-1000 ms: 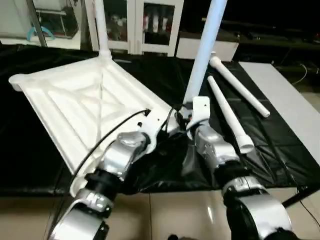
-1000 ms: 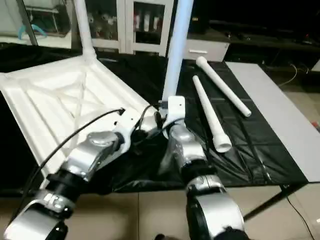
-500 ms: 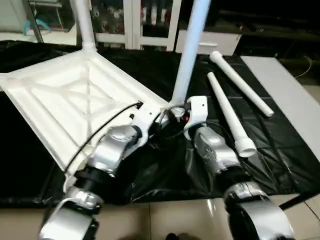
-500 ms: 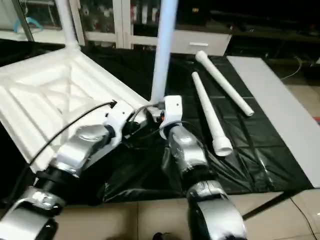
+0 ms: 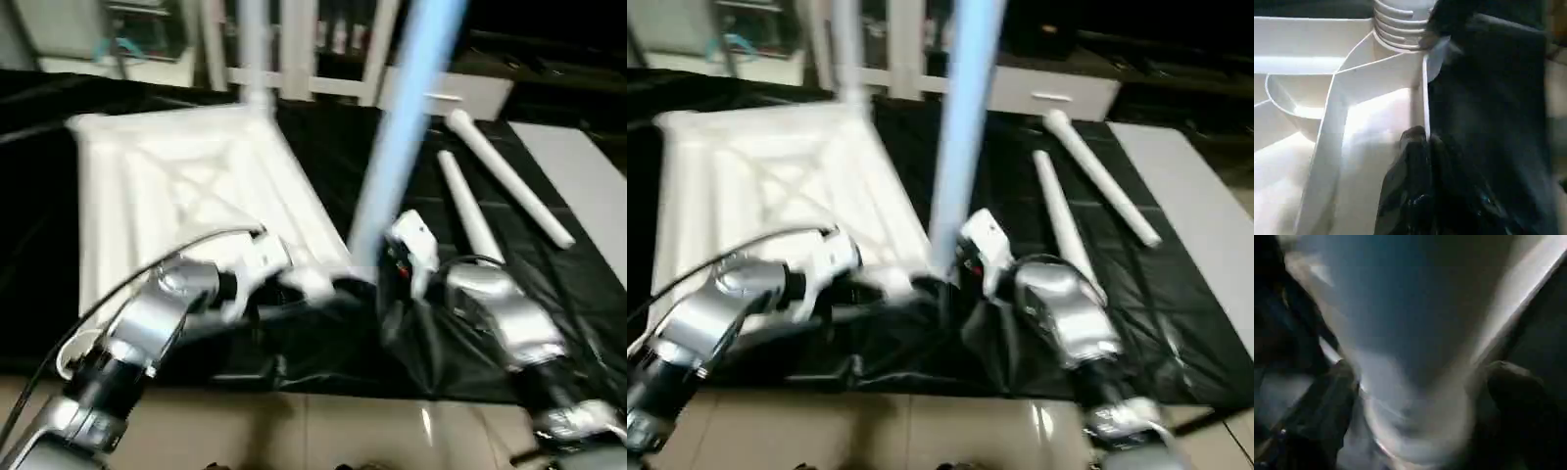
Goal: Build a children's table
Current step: Rotate leg to tighten
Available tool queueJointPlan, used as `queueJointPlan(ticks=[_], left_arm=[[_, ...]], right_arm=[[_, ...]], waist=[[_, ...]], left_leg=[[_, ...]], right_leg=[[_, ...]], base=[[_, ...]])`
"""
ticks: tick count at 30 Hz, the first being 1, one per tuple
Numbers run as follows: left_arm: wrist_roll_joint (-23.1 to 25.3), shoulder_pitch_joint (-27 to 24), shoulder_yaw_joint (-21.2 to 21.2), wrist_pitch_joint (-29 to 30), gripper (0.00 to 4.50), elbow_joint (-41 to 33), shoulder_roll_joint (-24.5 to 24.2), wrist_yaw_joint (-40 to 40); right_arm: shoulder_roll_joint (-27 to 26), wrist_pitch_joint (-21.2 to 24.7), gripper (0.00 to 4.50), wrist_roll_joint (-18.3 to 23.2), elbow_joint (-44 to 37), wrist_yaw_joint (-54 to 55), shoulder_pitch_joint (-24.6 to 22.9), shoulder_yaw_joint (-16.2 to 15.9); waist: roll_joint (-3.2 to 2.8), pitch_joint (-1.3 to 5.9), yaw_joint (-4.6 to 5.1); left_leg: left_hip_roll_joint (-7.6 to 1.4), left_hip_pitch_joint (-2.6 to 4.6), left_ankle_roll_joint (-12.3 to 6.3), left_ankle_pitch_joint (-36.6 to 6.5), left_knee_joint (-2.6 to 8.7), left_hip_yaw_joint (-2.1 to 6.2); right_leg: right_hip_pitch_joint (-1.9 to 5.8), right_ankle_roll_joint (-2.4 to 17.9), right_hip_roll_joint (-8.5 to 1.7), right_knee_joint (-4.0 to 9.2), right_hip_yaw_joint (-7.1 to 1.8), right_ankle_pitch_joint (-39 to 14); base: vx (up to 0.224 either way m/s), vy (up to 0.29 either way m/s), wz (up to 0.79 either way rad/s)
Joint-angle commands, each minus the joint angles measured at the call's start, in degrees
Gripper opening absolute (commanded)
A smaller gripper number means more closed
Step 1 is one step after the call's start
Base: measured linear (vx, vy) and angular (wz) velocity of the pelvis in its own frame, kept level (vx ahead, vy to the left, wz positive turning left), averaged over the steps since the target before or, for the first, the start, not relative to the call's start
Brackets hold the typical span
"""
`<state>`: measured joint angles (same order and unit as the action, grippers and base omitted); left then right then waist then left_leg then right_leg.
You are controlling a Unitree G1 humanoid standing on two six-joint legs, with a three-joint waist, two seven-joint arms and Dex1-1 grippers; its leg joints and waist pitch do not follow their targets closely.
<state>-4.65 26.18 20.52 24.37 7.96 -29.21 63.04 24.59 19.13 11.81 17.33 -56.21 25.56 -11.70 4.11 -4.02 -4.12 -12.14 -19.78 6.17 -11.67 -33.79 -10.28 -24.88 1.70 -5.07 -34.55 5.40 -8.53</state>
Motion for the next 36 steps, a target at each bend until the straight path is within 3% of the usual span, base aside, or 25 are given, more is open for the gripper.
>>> queueJointPlan(ticks=[1, 3, 9, 16, 17, 20, 27, 36], left_arm=[[-0.7, 0.0, 1.9, -0.8, 0.0, -2.1, 0.1, 2.4], [-1.4, -0.4, 1.9, -0.2, 0.0, -3.1, -0.3, 3.8], [-1.3, -0.7, 2.0, 0.0, 0.0, -3.7, -0.6, 4.0], [-1.0, -0.7, 1.8, -0.2, 0.0, -3.3, -0.7, 3.9], [-0.9, -0.7, 1.8, -0.2, 0.0, -3.2, -0.7, 3.9], [-0.8, -0.7, 1.7, -0.3, 0.0, -3.1, -0.7, 3.8], [-0.8, -0.9, 1.9, -0.4, 0.0, -3.0, -0.8, 3.9], [-0.8, -1.2, 2.2, 0.0, 0.0, -3.4, -0.6, 3.9]], right_arm=[[1.6, 2.0, 4.42, 0.6, -2.6, -2.6, -0.5, -0.3], [2.3, 3.1, 4.42, 1.0, -3.8, -4.2, -1.0, -0.8], [2.4, 3.6, 4.42, 0.6, -4.4, -4.1, -1.3, -1.9], [1.0, 3.7, 4.42, 0.7, -3.6, -4.2, -0.7, -1.1], [0.7, 3.2, 4.17, 0.6, -3.0, -3.9, -0.6, -0.9], [0.5, 2.9, 4.08, 0.8, -2.6, -3.7, -0.7, -0.9], [0.5, 2.8, 3.22, 0.8, -2.8, -3.8, -1.2, -0.9], [0.6, 2.8, 2.78, 0.9, -3.1, -3.8, -2.2, -1.0]], waist=[[-0.71, 3.38, 0.34], [-0.6, 3.69, 0.46], [-0.24, 3.87, 0.33], [-0.24, 3.8, 0.33], [-0.21, 3.84, 0.34], [-0.24, 3.91, 0.37], [-0.33, 4.13, 0.32], [-0.28, 4.2, 0.28]], left_leg=[[-1.33, 0.57, -2.11, -13.1, 4.23, -0.2], [-1.3, 0.0, -2.4, -10.8, 4.08, -0.02], [-1.1, -0.27, -3.07, -7.5, 3.69, -0.12], [-1.09, -0.47, -2.46, -8.5, 3.76, 0.06], [-1.08, -0.45, -2.4, -8.4, 3.73, 0.05], [-1.08, -0.48, -2.42, -7.8, 3.7, 0.07], [-1.03, -0.49, -2.56, -7.0, 3.55, 0.04], [-1.03, -0.43, -2.83, -6.4, 3.44, -0.02]], right_leg=[[3.32, 10.5, -2.46, 4.06, -3.22, -16.2], [3.69, 10.7, -2.68, 3.65, -3.21, -14.5], [3.78, 11.1, -2.77, 3.21, -3.35, -12.3], [3.91, 9.7, -2.87, 3.52, -3.25, -15.8], [3.89, 9.6, -2.84, 3.51, -3.26, -15.6], [3.94, 9.8, -2.77, 3.35, -3.22, -14.7], [4.07, 10.5, -2.75, 3.11, -3.23, -13.0], [4.12, 11.2, -2.74, 2.93, -3.24, -11.5]], base=[[0.0, 0.0, 0.0], [0.0, 0.0, 0.0], [0.0, 0.0, 0.0], [0.0, 0.0, 0.0], [0.0, 0.0, 0.0], [0.0, 0.0, 0.0], [0.0, 0.0, 0.0], [0.0, 0.0, 0.0]])
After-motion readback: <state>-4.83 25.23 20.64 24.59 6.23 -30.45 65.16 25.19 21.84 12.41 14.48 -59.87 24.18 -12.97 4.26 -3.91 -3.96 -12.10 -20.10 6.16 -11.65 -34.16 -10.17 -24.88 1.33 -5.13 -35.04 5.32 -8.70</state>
